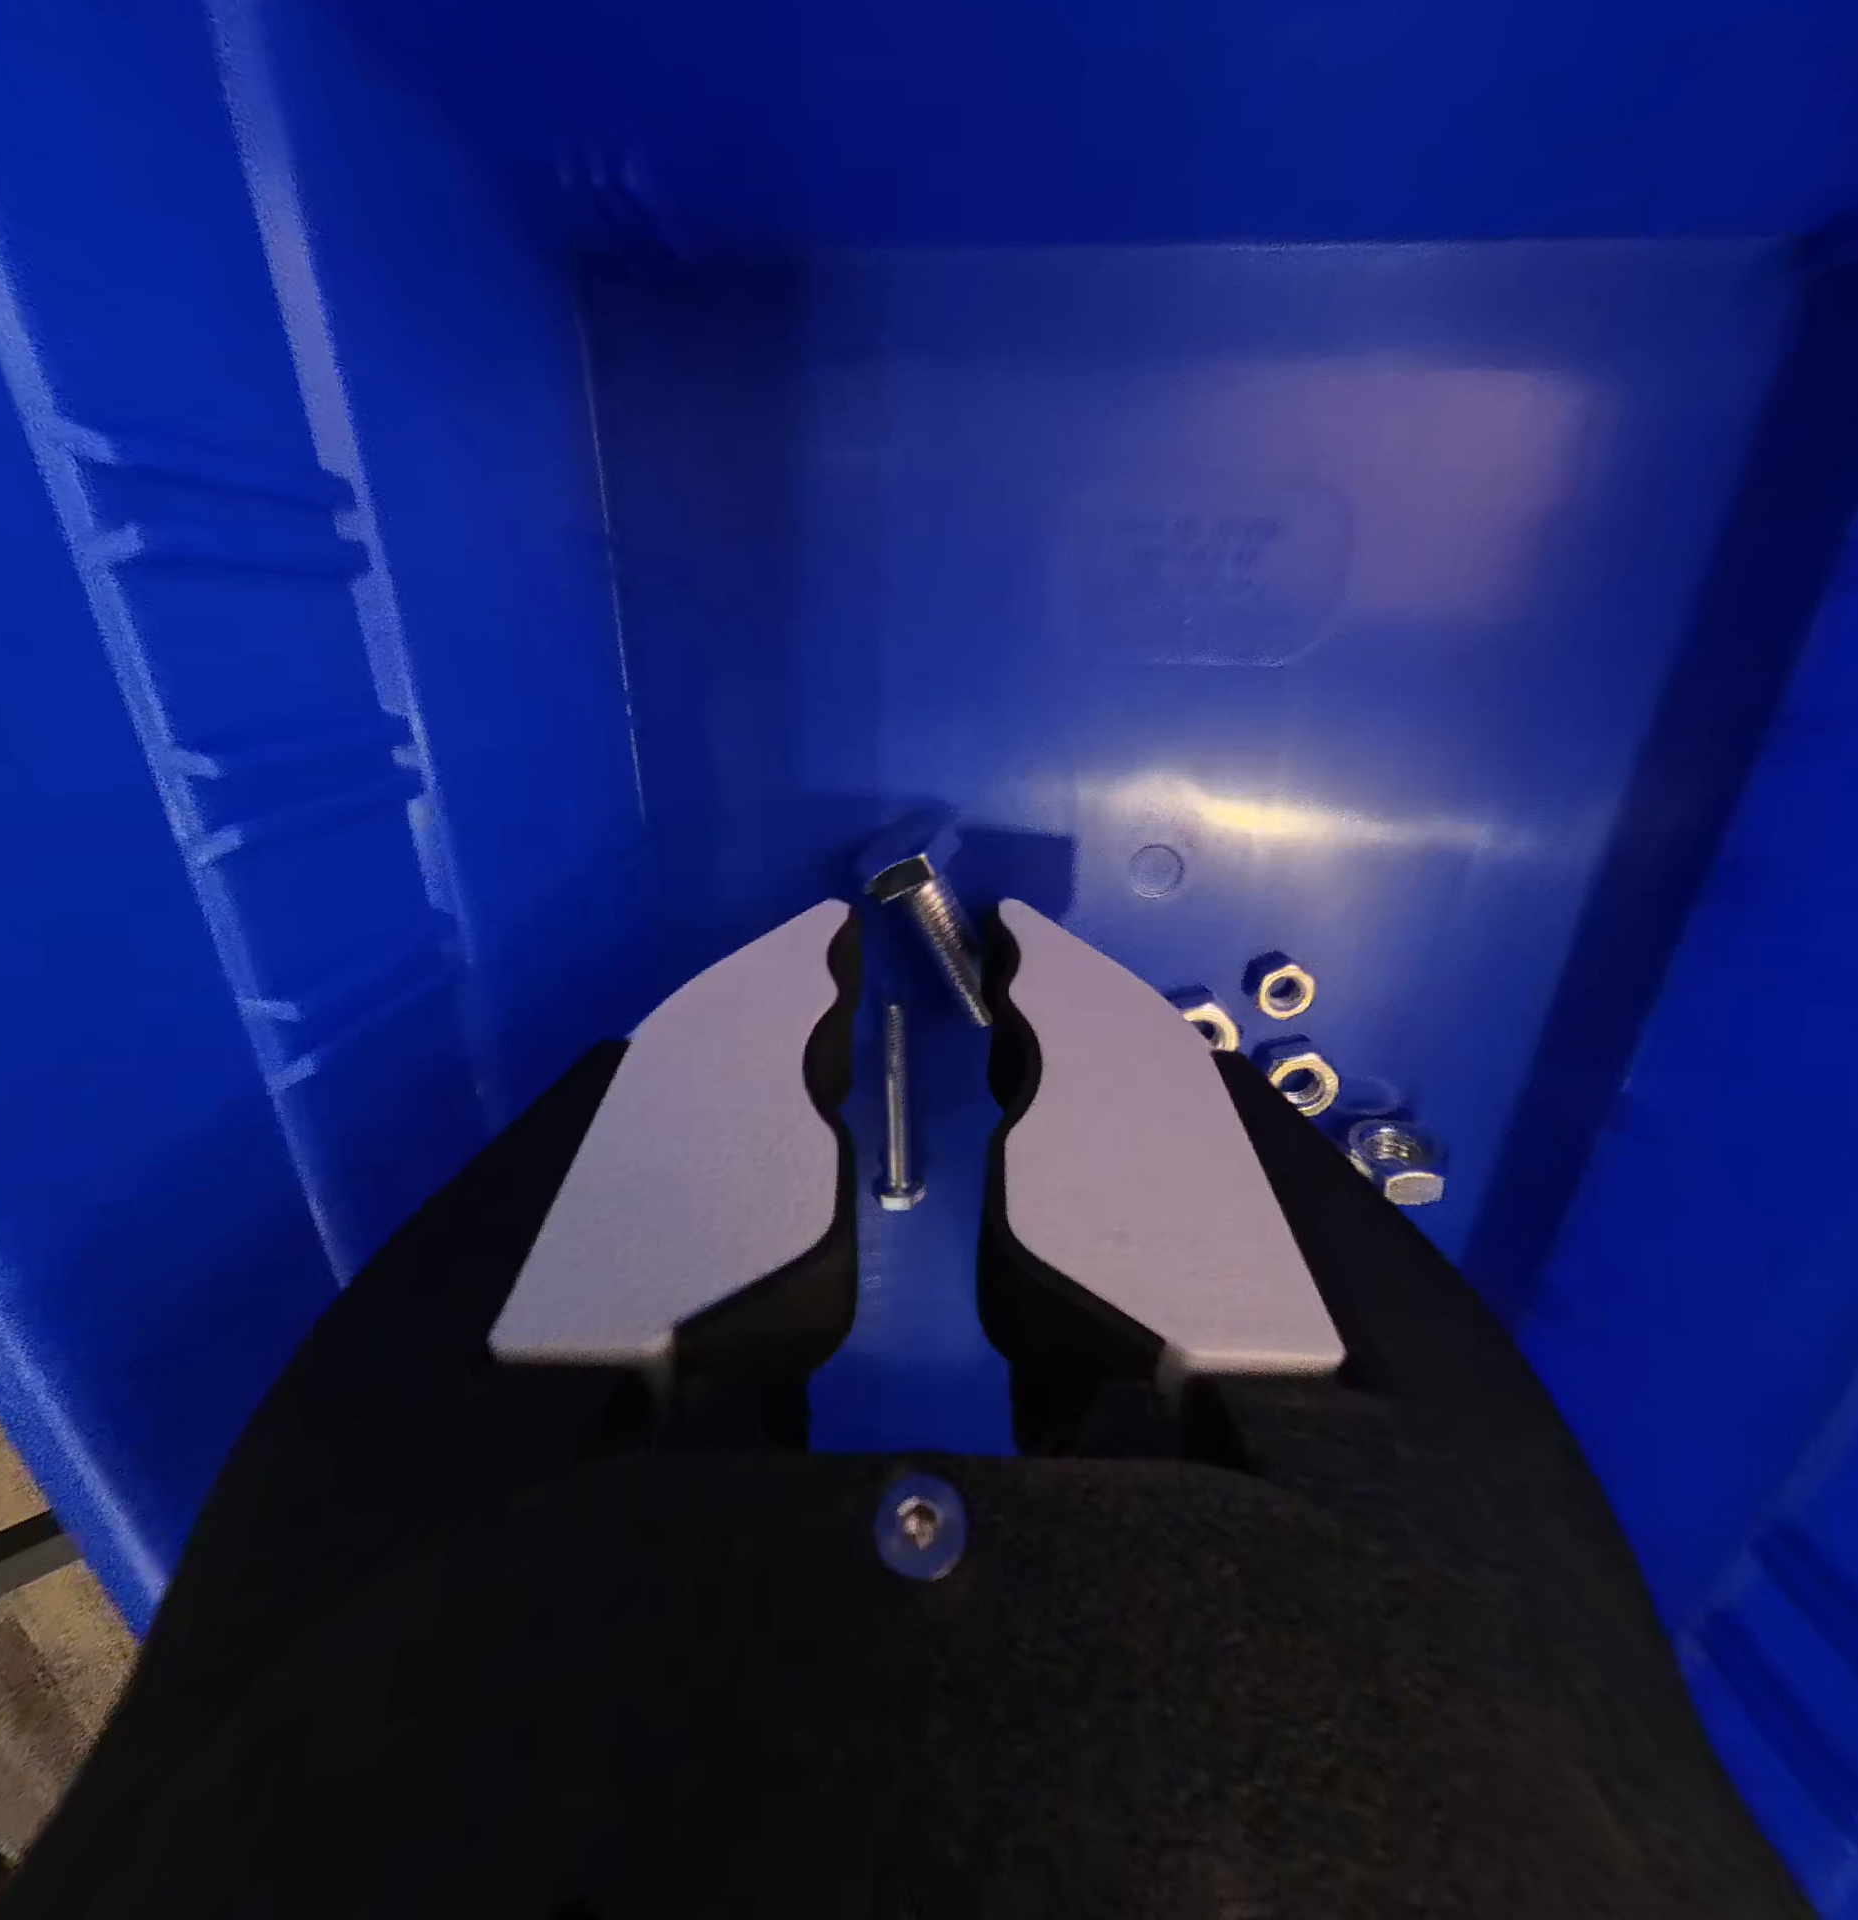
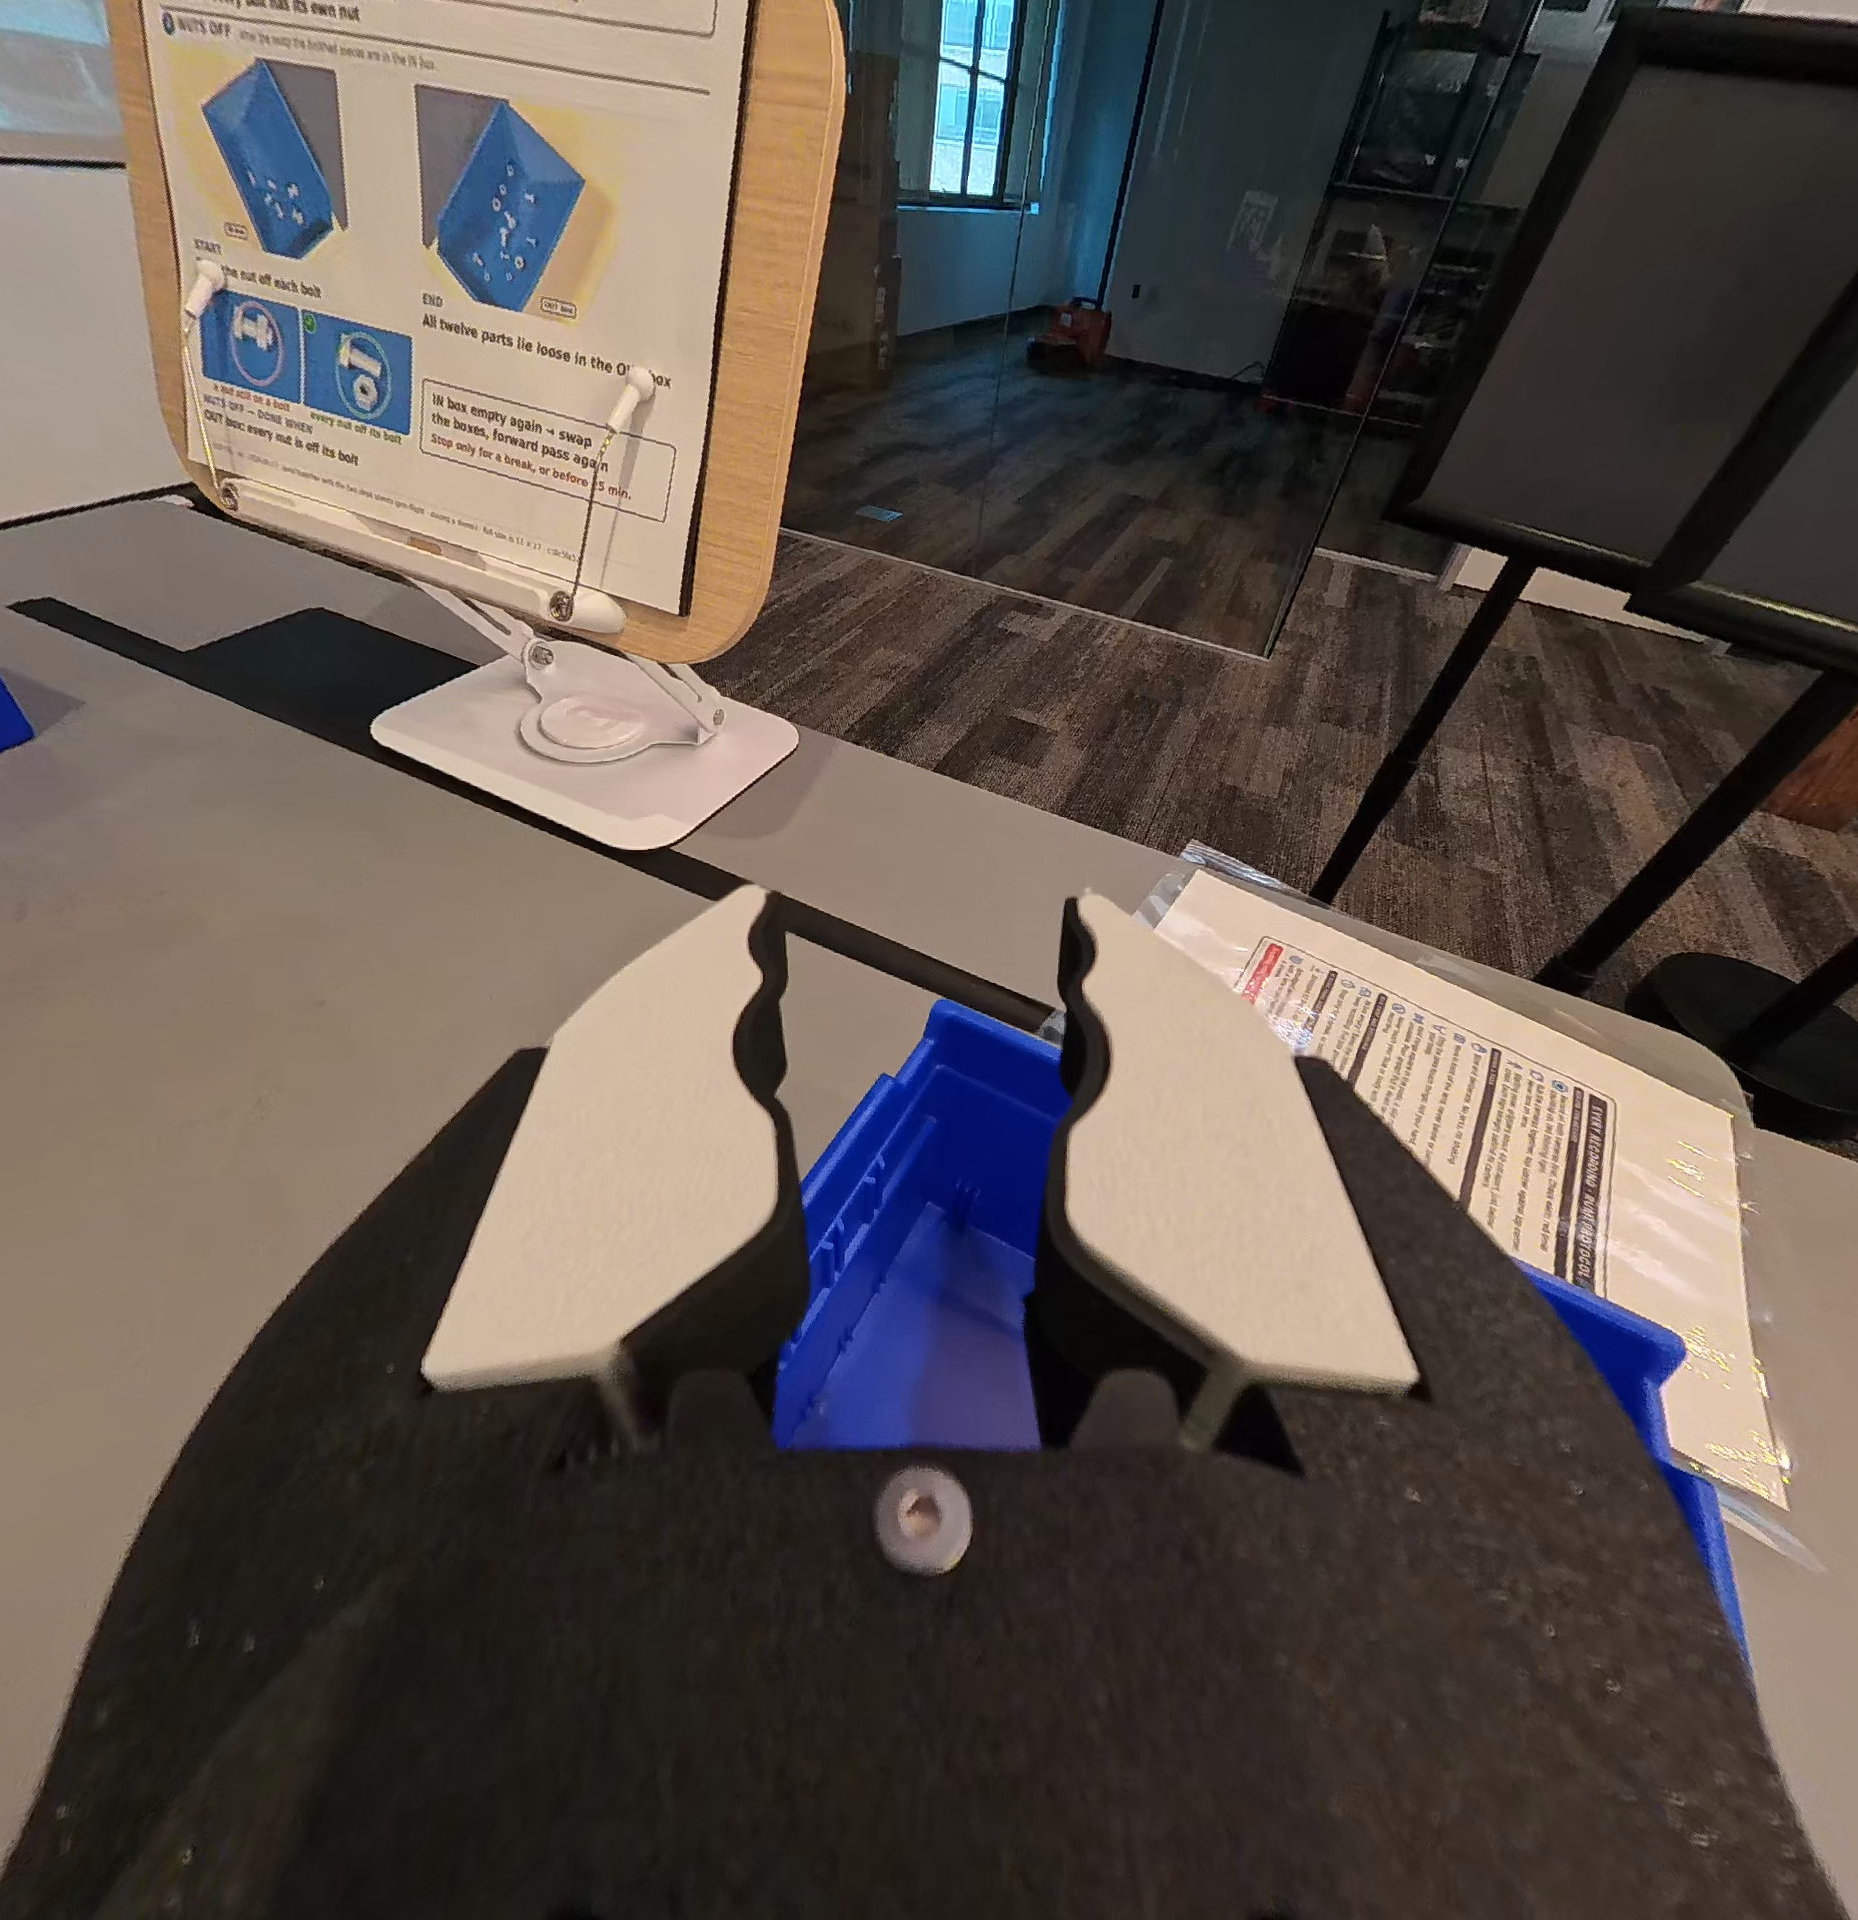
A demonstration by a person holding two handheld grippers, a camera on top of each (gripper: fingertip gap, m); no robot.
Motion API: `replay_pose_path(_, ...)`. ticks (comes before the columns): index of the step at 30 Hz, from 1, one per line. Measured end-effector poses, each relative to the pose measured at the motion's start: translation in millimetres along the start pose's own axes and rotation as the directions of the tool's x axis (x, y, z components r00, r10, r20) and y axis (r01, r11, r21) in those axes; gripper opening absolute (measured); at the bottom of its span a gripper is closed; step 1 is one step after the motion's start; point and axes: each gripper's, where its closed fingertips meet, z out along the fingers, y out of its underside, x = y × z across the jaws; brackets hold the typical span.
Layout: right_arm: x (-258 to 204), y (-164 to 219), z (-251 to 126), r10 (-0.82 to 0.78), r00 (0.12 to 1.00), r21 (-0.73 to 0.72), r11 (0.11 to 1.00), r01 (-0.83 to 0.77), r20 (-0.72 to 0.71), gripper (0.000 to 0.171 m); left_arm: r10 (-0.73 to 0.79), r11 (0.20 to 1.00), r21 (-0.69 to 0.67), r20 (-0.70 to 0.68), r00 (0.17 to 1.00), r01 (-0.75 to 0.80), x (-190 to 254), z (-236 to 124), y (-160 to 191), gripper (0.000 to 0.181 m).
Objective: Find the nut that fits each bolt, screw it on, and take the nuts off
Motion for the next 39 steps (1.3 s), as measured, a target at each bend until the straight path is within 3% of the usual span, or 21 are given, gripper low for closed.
replay_pose_path(7,-2,4,4,-0.014,1.000,-0.021,1.000,0.014,0.007,0.050,0.040,0.999,0.013,0.004,0.999,-0.040,2,0,-4,0.011)
replay_pose_path(11,-3,7,6,-0.035,0.999,-0.039,0.999,0.036,0.004,0.050,0.052,0.996,0.077,0.014,0.999,-0.053,0,-20,-10,0.010)
replay_pose_path(15,-6,6,7,-0.052,0.999,-0.043,0.998,0.052,0.009,0.050,0.077,0.956,0.281,0.029,0.997,-0.082,9,-81,-26,0.009)
replay_pose_path(18,-6,5,6,-0.073,0.997,-0.045,0.996,0.073,0.006,0.050,0.276,0.816,0.542,-0.059,0.959,-0.202,74,-152,-39,0.009)
replay_pose_path(20,-7,3,6,-0.077,0.997,-0.040,0.996,0.077,0.010,0.050,0.517,0.646,0.684,-0.066,0.853,-0.339,145,-192,-33,0.009)
replay_pose_path(22,-10,1,6,-0.068,0.997,-0.030,0.997,0.068,0.022,0.050,0.746,0.448,0.754,-0.019,0.665,-0.481,223,-210,-12,0.009)
replay_pose_path(24,-13,2,8,-0.059,0.998,-0.027,0.998,0.060,0.036,0.050,0.894,0.294,0.757,-0.001,0.448,-0.584,291,-203,18,0.009)
replay_pose_path(26,-16,3,9,-0.060,0.997,-0.035,0.998,0.062,0.048,0.050,0.951,0.223,0.715,-0.010,0.309,-0.663,335,-179,41,0.009)
replay_pose_path(29,-20,4,10,-0.070,0.996,-0.040,0.997,0.072,0.055,0.050,0.988,0.144,0.614,-0.041,0.151,-0.776,362,-131,64,0.009)
replay_pose_path(31,-24,3,11,-0.070,0.995,-0.037,0.997,0.072,0.065,0.050,0.994,0.105,0.555,-0.040,0.100,-0.825,365,-106,68,0.009)
replay_pose_path(35,-30,3,14,-0.076,0.994,-0.038,0.996,0.080,0.081,0.051,0.999,-0.008,0.537,-0.025,-0.026,-0.844,369,-87,82,0.009)
replay_pose_path(39,-35,8,19,-0.087,0.992,-0.059,0.994,0.093,0.096,0.051,0.985,-0.171,0.473,0.049,-0.168,-0.865,365,-69,93,0.009)
